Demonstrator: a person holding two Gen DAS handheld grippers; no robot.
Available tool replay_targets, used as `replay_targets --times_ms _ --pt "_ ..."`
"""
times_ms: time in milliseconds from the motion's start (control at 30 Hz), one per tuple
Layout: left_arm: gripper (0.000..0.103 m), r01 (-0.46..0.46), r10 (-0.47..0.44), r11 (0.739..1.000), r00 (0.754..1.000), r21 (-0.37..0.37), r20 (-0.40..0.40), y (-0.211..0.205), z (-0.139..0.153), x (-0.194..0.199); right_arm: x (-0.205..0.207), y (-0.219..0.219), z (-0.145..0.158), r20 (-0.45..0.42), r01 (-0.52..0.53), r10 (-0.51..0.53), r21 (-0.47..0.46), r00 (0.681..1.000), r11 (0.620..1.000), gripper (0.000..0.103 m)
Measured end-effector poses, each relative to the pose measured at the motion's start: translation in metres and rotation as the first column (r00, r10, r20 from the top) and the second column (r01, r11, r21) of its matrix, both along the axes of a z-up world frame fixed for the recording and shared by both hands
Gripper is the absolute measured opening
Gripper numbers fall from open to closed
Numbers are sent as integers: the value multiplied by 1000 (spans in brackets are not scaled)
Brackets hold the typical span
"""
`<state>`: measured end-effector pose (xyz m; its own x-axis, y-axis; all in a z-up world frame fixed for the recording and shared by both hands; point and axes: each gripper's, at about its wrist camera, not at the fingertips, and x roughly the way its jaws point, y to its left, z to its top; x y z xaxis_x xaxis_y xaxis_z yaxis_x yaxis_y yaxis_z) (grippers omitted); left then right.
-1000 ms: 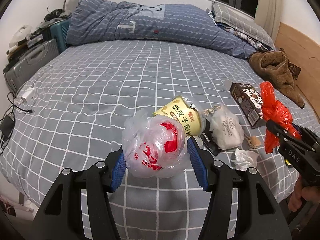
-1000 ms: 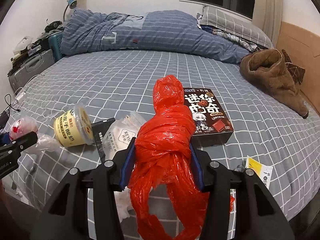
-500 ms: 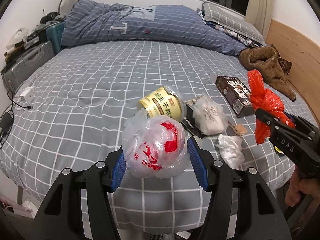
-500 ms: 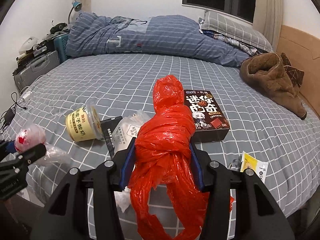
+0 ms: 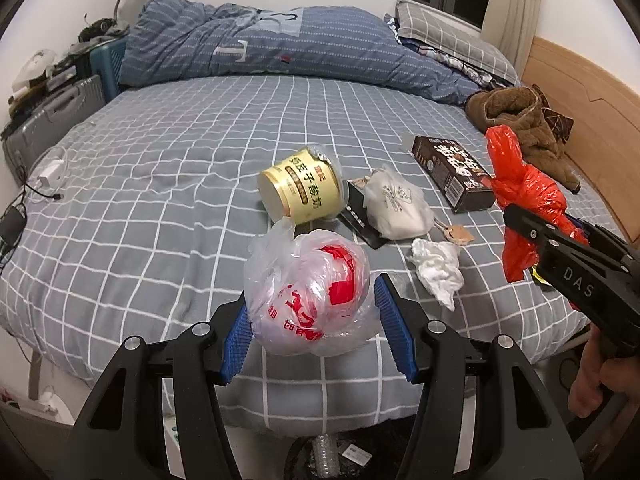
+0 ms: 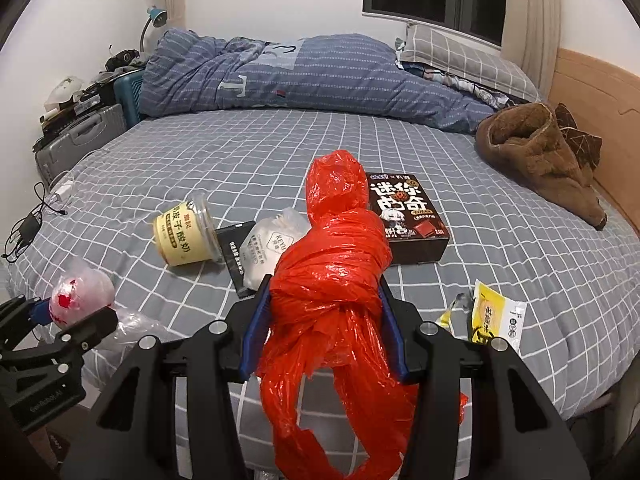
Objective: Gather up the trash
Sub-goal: 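Lift both plastic bags and carry them toward the black trash bin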
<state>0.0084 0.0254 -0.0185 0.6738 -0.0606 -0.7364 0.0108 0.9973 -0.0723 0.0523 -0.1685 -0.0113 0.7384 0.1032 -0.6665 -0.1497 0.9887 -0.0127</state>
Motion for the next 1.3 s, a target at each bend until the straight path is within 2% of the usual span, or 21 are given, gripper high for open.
replay_targets --times_ms 633,1300 --pt "57 3 -4 1000 1000 -27 -31 -5 -7 -40 -51 4 -5 -29 -11 11 6 1000 1000 47" --pt "57 13 -15 1000 996 -17 -86 -14 -26 -77 -98 3 -18 -83 -10 12 20 996 1000 47"
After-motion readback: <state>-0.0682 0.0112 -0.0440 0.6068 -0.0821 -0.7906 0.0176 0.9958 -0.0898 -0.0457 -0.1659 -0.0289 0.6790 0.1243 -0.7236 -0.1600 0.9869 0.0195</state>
